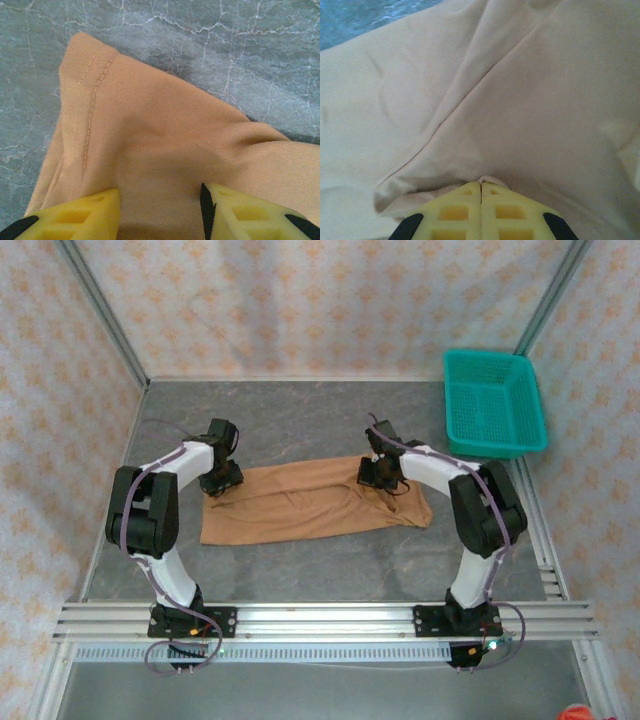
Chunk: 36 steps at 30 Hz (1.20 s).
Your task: Fold the inside-out t-shirt
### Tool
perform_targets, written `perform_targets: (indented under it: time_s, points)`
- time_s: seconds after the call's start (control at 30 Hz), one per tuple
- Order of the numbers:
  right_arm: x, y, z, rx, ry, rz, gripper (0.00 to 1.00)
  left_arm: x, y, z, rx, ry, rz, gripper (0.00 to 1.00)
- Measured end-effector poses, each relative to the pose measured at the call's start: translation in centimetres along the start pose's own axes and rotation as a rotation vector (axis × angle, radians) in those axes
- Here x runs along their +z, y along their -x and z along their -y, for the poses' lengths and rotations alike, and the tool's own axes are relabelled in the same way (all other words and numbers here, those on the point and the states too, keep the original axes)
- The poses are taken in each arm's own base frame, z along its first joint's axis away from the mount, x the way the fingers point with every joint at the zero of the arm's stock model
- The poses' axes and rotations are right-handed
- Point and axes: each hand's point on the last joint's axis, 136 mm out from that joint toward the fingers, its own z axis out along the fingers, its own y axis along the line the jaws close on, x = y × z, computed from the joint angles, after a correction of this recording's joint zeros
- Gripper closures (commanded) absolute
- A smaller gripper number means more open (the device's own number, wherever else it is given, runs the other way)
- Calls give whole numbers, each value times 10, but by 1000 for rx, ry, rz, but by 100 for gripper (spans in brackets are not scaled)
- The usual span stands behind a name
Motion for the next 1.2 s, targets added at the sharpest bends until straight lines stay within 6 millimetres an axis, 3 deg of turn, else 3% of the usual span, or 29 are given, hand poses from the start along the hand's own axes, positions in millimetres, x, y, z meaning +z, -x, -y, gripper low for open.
perform_targets:
  time_s: [0.17, 0.27, 0.4, 0.5, 0.6, 0.67, 0.73, 0.83, 0.9, 0.97, 1.07, 1.2]
  points:
    - [-34, -17, -17, -52, 50, 40, 100, 0, 0, 0, 0, 0, 0, 54]
    - [-50, -41, -25, -98, 86, 45, 100, 0, 0, 0, 0, 0, 0, 54]
    - [-47, -80, -23, -140, 105, -5, 97, 0, 0, 0, 0, 0, 0, 54]
    - [-37, -109, -14, -148, 101, -77, 65, 0, 0, 0, 0, 0, 0, 54]
    - [-37, -114, -11, -155, 88, -92, 41, 0, 0, 0, 0, 0, 0, 54]
    - [-45, -104, -9, -161, 58, -55, 29, 0, 0, 0, 0, 0, 0, 54]
    - [-57, -82, -10, -145, 32, 9, 29, -1, 0, 0, 1, 2, -2, 54]
    - [-76, -27, -5, -68, 7, 127, 33, -2, 1, 1, 1, 0, -1, 53]
    - [-82, 16, 10, 15, -21, 191, 36, -4, 4, 2, 1, -3, 3, 53]
    - [-78, 51, 30, 91, -55, 218, 37, -4, 4, 2, -6, -16, -4, 52]
    - [-55, 82, 57, 164, -106, 194, 38, -3, 7, -3, -38, -38, -23, 45]
    - [-19, 85, 68, 164, -128, 113, 39, -2, 14, -13, -85, -52, -36, 39]
